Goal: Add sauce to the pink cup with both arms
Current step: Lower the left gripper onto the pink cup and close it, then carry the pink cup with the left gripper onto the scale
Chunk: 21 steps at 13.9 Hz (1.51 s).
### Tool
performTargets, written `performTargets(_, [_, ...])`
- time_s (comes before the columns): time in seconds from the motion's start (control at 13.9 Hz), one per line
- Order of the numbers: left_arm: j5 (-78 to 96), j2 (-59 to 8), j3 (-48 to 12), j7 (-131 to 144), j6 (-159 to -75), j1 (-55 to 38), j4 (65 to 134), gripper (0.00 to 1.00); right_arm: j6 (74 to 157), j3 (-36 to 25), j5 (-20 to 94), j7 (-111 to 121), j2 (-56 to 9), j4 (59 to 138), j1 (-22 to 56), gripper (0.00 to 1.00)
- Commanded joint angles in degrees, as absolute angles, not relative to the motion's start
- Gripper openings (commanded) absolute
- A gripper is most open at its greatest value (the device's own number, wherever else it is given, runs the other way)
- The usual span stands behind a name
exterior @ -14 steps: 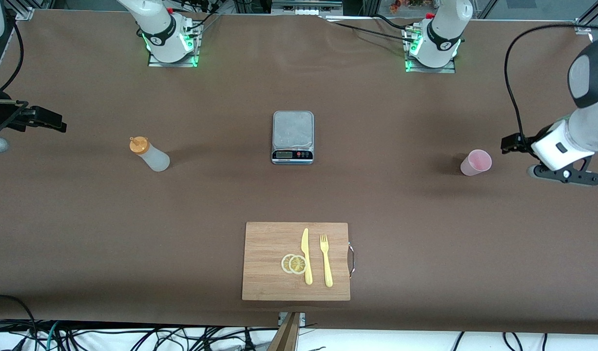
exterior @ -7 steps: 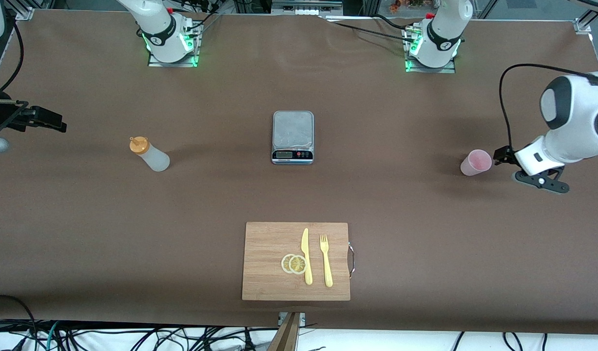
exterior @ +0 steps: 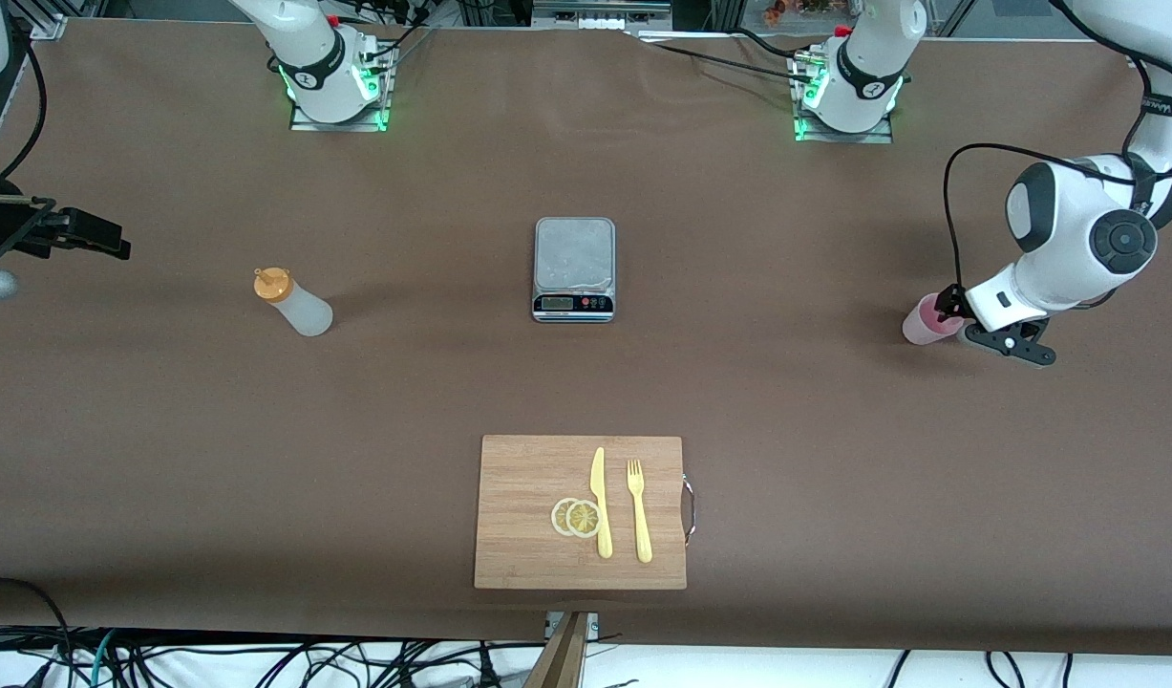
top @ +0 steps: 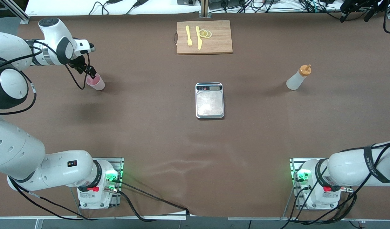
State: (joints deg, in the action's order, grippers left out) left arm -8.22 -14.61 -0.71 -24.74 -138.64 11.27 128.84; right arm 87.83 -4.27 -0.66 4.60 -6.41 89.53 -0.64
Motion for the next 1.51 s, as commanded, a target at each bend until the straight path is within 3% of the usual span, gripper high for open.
performTargets(0.0, [-9.49, -15.2, -1.14, -26.19, -139.48, 12.22, 128.76, 0.43, 87.45, -4.22, -0.7, 4.48, -6.68, 88.59, -0.88, 1.0])
performTargets(0.14, [-9.49, -15.29, -1.32, -26.19, -138.96, 12.13, 128.67, 0.07, 87.45, -4.22, -0.7, 4.48, -6.85, 88.59, -0.88, 1.0])
performTargets(0.22, [-9.49, -15.29, -1.41, -26.28, -138.78, 12.13, 128.5, 0.0, 87.45, -4.22, -0.7, 4.48, -6.86, 88.59, -0.88, 1.0])
performTargets(0.5, [-9.49, -13.81, -2.37, -26.89, -135.98, 11.69, 127.97, 0.0, 87.36, -4.22, -0.7, 4.48, -6.86, 88.59, -0.88, 1.0])
performTargets(0.72, [-9.23, -10.29, -8.33, -27.07, -126.78, 11.6, 124.56, 0.0, 87.45, -4.22, -0.7, 4.48, -6.86, 88.59, -0.88, 1.0])
performTargets(1.08, [-0.37, -10.63, -22.03, -21.21, -107.95, 11.43, 112.77, 0.0, 87.45, -4.65, -0.62, 4.48, -6.94, 88.59, -0.88, 1.0])
performTargets(1.3, [1.22, -11.33, -32.4, -5.87, -107.49, 10.99, 109.87, 0.0, 87.45, -5.1, -0.88, 4.83, -7.29, 88.59, -0.79, 1.0])
performTargets(1.44, [1.67, -15.19, -37.42, 5.92, -107.93, 8.72, 107.33, 0.0, 87.45, -5.1, -1.05, 4.75, -7.38, 88.59, -0.62, 1.0])
